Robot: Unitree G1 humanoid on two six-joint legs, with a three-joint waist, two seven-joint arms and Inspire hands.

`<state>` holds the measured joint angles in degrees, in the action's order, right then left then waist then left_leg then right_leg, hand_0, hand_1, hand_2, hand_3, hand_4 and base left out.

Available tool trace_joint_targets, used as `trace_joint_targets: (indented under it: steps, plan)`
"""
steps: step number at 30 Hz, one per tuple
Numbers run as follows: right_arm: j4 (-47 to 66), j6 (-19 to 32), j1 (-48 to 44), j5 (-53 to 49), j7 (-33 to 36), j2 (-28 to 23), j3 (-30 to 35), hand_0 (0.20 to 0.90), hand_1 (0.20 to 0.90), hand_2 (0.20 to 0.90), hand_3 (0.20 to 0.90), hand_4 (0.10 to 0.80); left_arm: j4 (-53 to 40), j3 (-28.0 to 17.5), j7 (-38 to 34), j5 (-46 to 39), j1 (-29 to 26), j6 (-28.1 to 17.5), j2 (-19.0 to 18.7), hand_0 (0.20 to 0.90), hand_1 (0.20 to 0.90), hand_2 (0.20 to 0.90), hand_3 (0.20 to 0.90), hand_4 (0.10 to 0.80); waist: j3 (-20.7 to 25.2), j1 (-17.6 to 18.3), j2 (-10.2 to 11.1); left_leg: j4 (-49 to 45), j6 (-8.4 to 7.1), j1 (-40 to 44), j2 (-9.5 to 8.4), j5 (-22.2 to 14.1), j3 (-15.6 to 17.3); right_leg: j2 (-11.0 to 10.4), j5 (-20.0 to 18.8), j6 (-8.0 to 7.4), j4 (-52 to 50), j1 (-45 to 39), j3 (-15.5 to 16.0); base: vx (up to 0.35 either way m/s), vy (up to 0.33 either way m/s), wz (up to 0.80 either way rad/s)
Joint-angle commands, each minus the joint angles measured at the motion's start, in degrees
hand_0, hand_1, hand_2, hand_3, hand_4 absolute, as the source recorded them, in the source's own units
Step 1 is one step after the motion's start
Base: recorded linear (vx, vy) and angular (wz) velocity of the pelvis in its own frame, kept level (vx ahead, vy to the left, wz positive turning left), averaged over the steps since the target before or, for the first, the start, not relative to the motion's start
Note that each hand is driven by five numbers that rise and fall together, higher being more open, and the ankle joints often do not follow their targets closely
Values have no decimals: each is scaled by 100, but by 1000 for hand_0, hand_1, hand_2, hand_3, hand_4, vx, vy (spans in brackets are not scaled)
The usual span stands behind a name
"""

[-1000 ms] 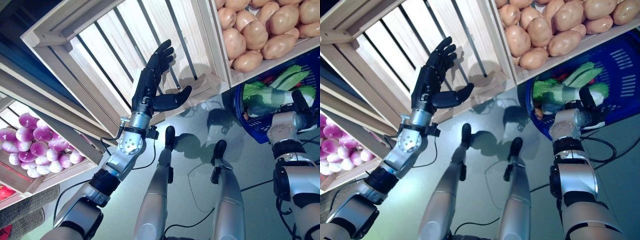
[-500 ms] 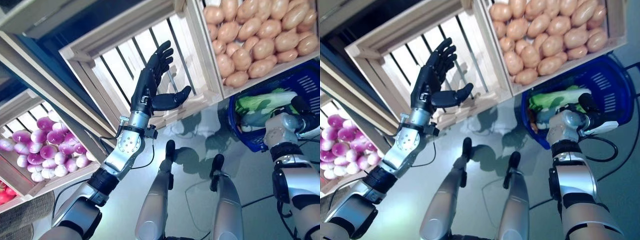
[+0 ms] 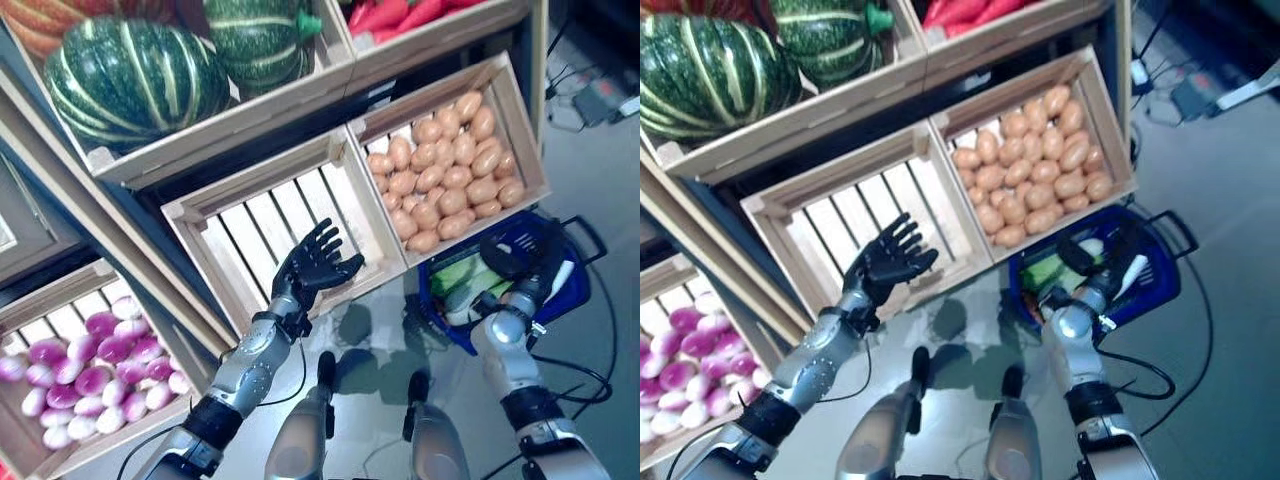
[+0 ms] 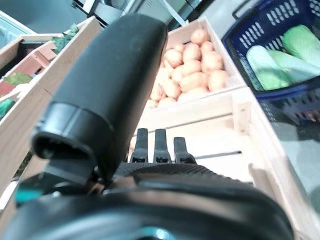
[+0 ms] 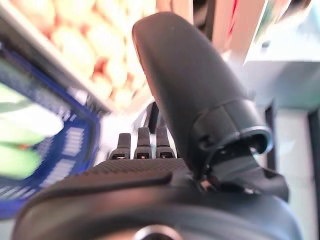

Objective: Put vegetables into the basket

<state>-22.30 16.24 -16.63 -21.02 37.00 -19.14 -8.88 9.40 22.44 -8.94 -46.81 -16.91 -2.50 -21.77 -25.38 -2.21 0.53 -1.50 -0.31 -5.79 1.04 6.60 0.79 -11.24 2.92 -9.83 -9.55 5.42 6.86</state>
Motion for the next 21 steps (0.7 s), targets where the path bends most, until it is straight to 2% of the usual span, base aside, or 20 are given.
trace_joint_targets:
  steps: [1, 3, 5, 7, 13, 16, 19, 21]
  plan:
    - [407, 209, 308, 393, -1132, -304, -174, 900, 900, 900, 900, 800, -154, -346, 180, 680, 18, -157, 443, 900, 900, 900, 900, 800, 1367, 60, -13, -22, -6, 364, 108, -544, 18, 306, -433, 606, 553, -496, 269, 153, 27, -7]
    - [416, 118, 569, 448, -1463, -273, -283, 900, 900, 900, 900, 800, -72, -336, 197, 972, 99, -149, 433, 900, 900, 900, 900, 800, 1583, 50, 1, 149, -43, 482, 133, -503, 3, 293, -486, 559, 733, -614, 293, 141, 24, -5]
    - [399, 86, 694, 581, -1484, -264, -360, 900, 900, 900, 900, 800, 16, -332, 223, 1114, 141, -193, 433, 900, 900, 900, 900, 800, 1675, 47, 7, 239, -62, 532, 140, -481, -5, 279, -529, 532, 838, -663, 309, 101, 19, -3]
    - [330, -152, 803, 465, -1718, -216, -454, 900, 900, 900, 900, 800, 126, -312, 278, 1231, 190, -70, 461, 900, 900, 900, 900, 800, 1794, 52, 16, 386, -78, 607, 159, -448, 6, 268, -586, 492, 973, -703, 285, 63, 27, 6]
    - [-377, -366, 1075, 305, -2437, -83, -807, 900, 900, 900, 900, 800, 538, -174, 408, 1644, 257, -139, 459, 900, 900, 900, 900, 800, 1995, 70, 11, 541, -119, 713, 218, -450, 82, 201, -633, 421, 1124, -763, 343, 62, 24, 0]
    - [-684, -561, 1205, 486, -2779, -44, -876, 900, 900, 900, 900, 800, 777, -161, 678, 1466, 372, -175, 462, 900, 900, 900, 900, 800, 2049, 107, 16, 552, -109, 742, 225, -468, 121, 195, -632, 402, 1142, -767, 317, 61, 25, -4]
    - [-1281, -654, 1377, 472, -3087, 73, -957, 900, 900, 900, 900, 800, 1200, -84, 1119, 1646, 543, -473, 482, 900, 900, 900, 900, 800, 2096, 144, 2, 566, -109, 783, 246, -500, 187, 180, -619, 380, 1162, -776, 290, 68, 26, -5]
    - [-1602, -809, 1453, 417, -3088, 128, -933, 900, 900, 900, 900, 800, 1465, -12, 1153, 2043, 594, -606, 451, 900, 900, 900, 900, 800, 2119, 163, -6, 577, -111, 806, 257, -506, 223, 177, -615, 364, 1176, -787, 273, 67, 13, -4]
